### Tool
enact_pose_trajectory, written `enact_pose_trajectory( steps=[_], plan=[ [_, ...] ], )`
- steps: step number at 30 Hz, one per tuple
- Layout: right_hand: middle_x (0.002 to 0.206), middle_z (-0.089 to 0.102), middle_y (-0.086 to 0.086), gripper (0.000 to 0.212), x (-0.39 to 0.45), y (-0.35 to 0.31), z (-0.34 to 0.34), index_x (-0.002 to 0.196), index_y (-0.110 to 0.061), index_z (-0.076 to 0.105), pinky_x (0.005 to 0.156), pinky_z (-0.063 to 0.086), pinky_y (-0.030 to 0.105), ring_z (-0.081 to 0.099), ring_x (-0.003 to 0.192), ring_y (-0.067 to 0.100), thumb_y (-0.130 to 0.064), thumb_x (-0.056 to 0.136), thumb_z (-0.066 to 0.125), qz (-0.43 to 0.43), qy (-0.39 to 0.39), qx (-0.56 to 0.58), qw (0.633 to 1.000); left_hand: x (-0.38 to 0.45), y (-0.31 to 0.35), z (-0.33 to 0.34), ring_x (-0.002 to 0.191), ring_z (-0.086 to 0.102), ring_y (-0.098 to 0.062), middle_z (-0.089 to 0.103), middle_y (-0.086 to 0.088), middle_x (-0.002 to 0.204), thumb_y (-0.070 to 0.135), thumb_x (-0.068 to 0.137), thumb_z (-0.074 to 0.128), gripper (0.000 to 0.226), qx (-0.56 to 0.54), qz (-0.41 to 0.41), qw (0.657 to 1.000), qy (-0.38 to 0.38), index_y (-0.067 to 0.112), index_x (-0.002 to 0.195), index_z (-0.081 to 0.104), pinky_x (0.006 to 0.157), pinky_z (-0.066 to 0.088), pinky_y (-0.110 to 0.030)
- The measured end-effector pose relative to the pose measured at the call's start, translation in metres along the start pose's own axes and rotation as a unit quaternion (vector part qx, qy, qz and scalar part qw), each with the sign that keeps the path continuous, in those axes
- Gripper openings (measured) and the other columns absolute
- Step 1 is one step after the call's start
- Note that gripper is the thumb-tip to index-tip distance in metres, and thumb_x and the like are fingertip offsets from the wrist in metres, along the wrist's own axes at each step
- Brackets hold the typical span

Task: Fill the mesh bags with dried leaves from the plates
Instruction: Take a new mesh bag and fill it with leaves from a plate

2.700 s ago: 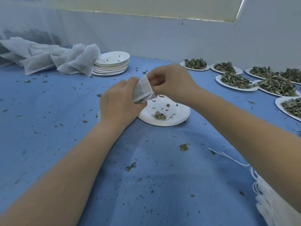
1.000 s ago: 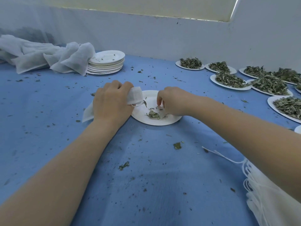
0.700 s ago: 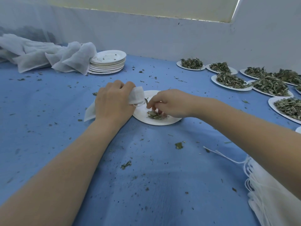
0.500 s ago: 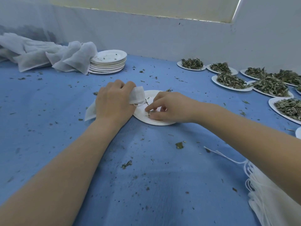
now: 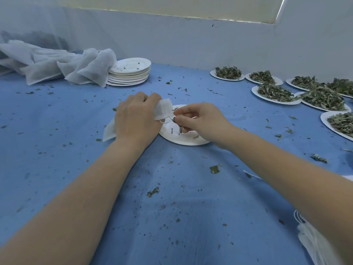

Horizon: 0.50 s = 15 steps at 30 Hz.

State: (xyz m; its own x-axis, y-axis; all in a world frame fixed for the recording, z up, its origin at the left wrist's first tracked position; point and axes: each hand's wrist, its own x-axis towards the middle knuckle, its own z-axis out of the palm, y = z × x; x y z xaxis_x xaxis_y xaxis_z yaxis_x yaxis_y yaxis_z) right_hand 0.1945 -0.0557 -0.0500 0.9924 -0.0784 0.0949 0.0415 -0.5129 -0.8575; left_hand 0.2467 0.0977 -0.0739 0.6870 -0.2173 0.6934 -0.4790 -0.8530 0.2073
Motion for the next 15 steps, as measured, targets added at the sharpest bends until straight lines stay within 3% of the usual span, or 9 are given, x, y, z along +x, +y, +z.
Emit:
enact_pose_trajectory(
  steps=[3, 5, 8, 10, 12, 15],
  plan=[
    [0.068, 0.064, -0.012, 0.014, 0.002, -0.001, 0.000, 0.101, -0.020, 0.062, 0.075, 0.053, 0.032, 0.060, 0.053, 0.000, -0.019, 0.088, 0.064, 0.006, 0.034, 0.011, 0.999, 0.000, 0.000, 0.000, 0.083, 0.053, -0.034, 0.060, -0.013, 0.090, 0.015, 0.073, 0.069, 0.028, -0.003, 0.001, 1.000, 0.010, 0.011, 0.100, 0.064, 0.069, 0.027, -0.033],
    [0.072, 0.064, -0.011, 0.008, 0.004, -0.002, -0.003, 0.095, -0.022, 0.065, 0.074, 0.053, 0.028, 0.061, 0.053, 0.000, -0.018, 0.089, 0.062, -0.007, 0.065, 0.006, 0.998, 0.000, 0.000, 0.001, 0.080, 0.054, -0.034, 0.060, -0.014, 0.087, 0.013, 0.072, 0.069, 0.027, -0.007, 0.003, 1.000, 0.016, 0.010, 0.098, 0.064, 0.068, 0.028, -0.033],
    [0.072, 0.065, -0.013, 0.011, 0.006, -0.006, -0.008, 0.082, -0.026, 0.068, 0.078, 0.054, 0.031, 0.063, 0.057, 0.001, -0.017, 0.088, 0.063, -0.024, 0.071, -0.005, 0.997, -0.001, 0.002, 0.001, 0.076, 0.054, -0.035, 0.060, -0.015, 0.083, 0.013, 0.069, 0.071, 0.026, -0.020, 0.011, 0.999, 0.026, 0.009, 0.094, 0.066, 0.067, 0.032, -0.036],
    [0.067, 0.065, -0.016, 0.010, 0.007, -0.011, -0.007, 0.084, -0.025, 0.071, 0.069, 0.053, 0.018, 0.063, 0.057, -0.002, -0.017, 0.086, 0.065, -0.049, 0.052, -0.038, 0.997, -0.001, 0.005, 0.000, 0.072, 0.055, -0.034, 0.059, -0.014, 0.079, 0.015, 0.066, 0.073, 0.026, -0.036, 0.021, 0.999, 0.035, 0.009, 0.091, 0.066, 0.065, 0.032, -0.034],
    [0.064, 0.064, -0.017, 0.011, 0.009, -0.021, -0.005, 0.089, -0.021, 0.073, 0.059, 0.042, 0.004, 0.060, 0.059, -0.006, -0.016, 0.085, 0.064, -0.092, 0.043, -0.108, 0.989, -0.002, 0.009, -0.002, 0.072, 0.056, -0.034, 0.060, -0.013, 0.079, 0.018, 0.063, 0.076, 0.032, -0.057, 0.030, 0.997, 0.036, 0.010, 0.092, 0.067, 0.063, 0.033, -0.033],
    [0.083, 0.068, -0.002, 0.013, 0.012, -0.038, -0.008, 0.090, -0.016, 0.073, 0.073, 0.042, 0.017, 0.058, 0.077, 0.007, -0.013, 0.085, 0.062, -0.172, 0.043, -0.217, 0.960, -0.001, 0.014, -0.006, 0.080, 0.057, -0.033, 0.062, -0.011, 0.087, 0.025, 0.068, 0.073, 0.038, -0.106, 0.000, 0.994, 0.039, 0.011, 0.102, 0.064, 0.065, 0.041, -0.037]
  ],
)
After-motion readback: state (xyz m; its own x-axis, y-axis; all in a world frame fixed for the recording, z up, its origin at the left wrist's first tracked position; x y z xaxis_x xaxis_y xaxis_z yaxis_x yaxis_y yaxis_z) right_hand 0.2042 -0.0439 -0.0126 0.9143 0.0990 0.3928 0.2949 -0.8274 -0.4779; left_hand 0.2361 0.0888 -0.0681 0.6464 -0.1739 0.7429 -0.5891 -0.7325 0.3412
